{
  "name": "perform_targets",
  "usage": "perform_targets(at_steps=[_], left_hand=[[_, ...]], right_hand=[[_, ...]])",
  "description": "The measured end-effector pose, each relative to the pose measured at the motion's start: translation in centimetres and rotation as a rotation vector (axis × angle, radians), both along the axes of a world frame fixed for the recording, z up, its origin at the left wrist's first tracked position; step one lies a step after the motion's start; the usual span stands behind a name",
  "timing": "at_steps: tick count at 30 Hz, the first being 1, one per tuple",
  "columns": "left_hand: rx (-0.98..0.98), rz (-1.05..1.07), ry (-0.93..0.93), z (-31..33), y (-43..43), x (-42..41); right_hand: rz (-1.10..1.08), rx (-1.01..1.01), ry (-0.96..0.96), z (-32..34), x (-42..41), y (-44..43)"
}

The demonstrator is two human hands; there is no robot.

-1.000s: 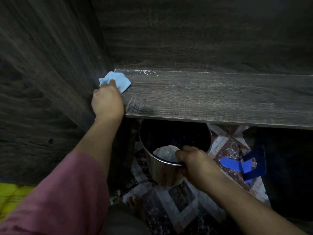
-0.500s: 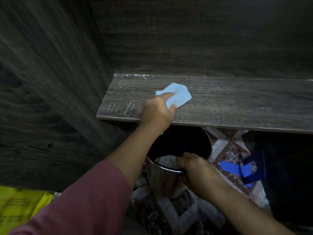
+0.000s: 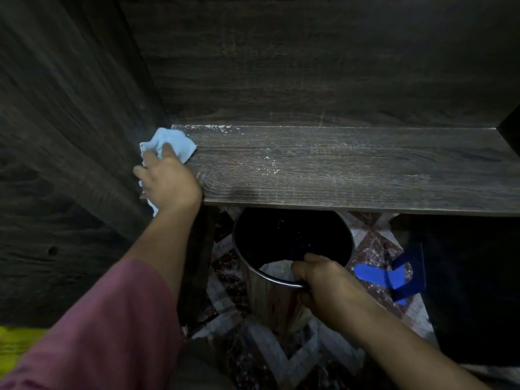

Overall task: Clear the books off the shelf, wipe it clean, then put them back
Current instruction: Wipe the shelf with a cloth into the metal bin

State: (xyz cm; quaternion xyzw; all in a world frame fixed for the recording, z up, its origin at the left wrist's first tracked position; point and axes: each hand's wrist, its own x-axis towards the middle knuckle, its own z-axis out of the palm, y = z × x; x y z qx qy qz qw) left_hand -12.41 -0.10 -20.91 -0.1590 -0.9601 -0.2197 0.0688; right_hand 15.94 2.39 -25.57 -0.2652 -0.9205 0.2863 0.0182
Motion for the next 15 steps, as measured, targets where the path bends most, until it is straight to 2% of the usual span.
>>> perform_targets(at_steps=[3, 6, 9, 12, 15], left_hand=[[0.0, 0.026, -0.065, 0.1, 0.8, 0.6], [0.028, -0.047, -0.085, 0.5, 1.9, 2.9], [0.029, -0.209, -0.054, 0.2, 3.5, 6.5], [0.118, -0.433, -0.001, -0.7, 4.6, 9.8], [0.167, -0.636, -0.061, -0.6, 5.1, 10.8]], right_hand=[[-0.001, 0.002, 0.011, 0.3, 0.5, 0.1], [-0.002, 0.011, -0.007, 0.7, 0.9, 0.1], [0.008, 0.007, -0.024, 0.9, 1.0, 0.2], [0.021, 0.021, -0.057, 1.2, 0.8, 0.4], [0.03, 0.033, -0.068, 1.6, 0.7, 0.6]])
